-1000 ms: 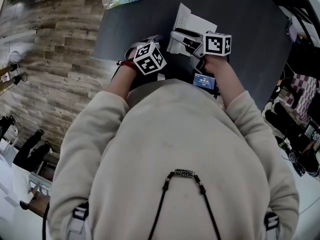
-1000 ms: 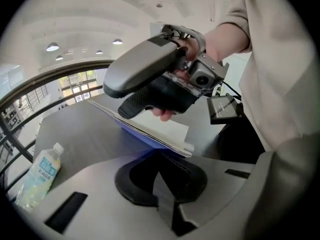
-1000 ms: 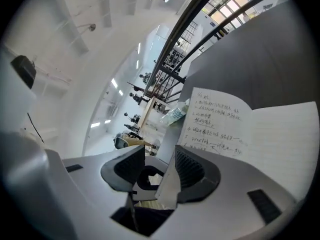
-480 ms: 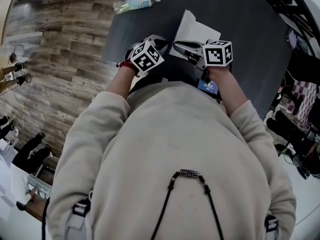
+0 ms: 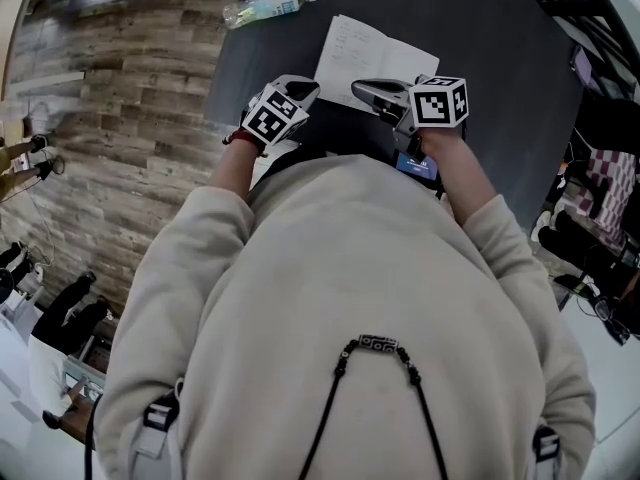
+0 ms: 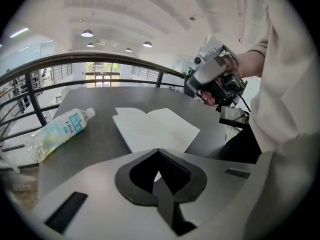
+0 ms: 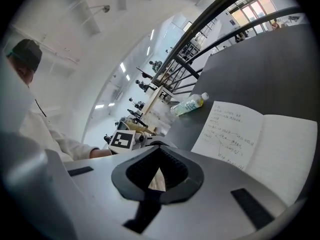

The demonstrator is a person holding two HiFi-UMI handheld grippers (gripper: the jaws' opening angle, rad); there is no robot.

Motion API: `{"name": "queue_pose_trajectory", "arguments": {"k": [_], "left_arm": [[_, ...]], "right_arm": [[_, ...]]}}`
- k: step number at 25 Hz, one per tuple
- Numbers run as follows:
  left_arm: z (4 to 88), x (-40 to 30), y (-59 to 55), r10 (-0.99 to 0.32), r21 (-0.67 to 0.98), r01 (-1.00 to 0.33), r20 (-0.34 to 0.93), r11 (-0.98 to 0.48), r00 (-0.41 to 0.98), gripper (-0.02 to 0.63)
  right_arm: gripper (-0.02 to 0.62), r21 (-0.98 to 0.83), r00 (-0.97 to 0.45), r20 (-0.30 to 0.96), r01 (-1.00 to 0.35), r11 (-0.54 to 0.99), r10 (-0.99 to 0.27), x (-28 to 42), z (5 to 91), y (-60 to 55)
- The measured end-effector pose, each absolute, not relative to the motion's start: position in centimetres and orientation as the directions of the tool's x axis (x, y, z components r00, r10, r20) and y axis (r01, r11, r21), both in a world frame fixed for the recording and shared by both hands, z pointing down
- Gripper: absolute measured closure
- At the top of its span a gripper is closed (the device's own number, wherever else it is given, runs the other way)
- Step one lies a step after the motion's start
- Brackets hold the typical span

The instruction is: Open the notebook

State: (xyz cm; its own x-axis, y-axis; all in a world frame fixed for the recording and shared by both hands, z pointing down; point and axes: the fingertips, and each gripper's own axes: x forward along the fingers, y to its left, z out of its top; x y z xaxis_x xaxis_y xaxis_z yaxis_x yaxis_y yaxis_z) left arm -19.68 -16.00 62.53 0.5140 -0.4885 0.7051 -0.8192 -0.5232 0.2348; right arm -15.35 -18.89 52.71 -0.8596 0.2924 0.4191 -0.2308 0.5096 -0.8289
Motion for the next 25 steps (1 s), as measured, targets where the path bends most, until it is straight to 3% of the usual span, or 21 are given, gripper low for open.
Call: {"name": "queue_pose_trajectory", "arguments": {"k": [8, 16, 25], "left_arm": [[62.5, -21.3, -15.0, -0.527, 0.317, -0.852, 0.679, -0.417, 0.511, 0.604], [61.3, -21.0, -15.1, -0.543, 0.36, -0.843, 0.649, -0.399, 0.533, 0.604], [52.9, -15.9, -22.8, -0.563, 0.341, -0.76, 0.519, -0.554, 0.643, 0.604]], "right_arm": [[0.577, -0.758, -0.795, 0.532, -0.292, 0.583, 0.293, -14.7, 54.7, -19.0], [0.577, -0.746, -0.787, 0.553, -0.324, 0.581, 0.272, -14.4, 55.2, -19.5], [0.578, -0.704, -0.849, 0.529, -0.432, 0.563, 0.009, -8.5, 51.9, -26.2]]}}
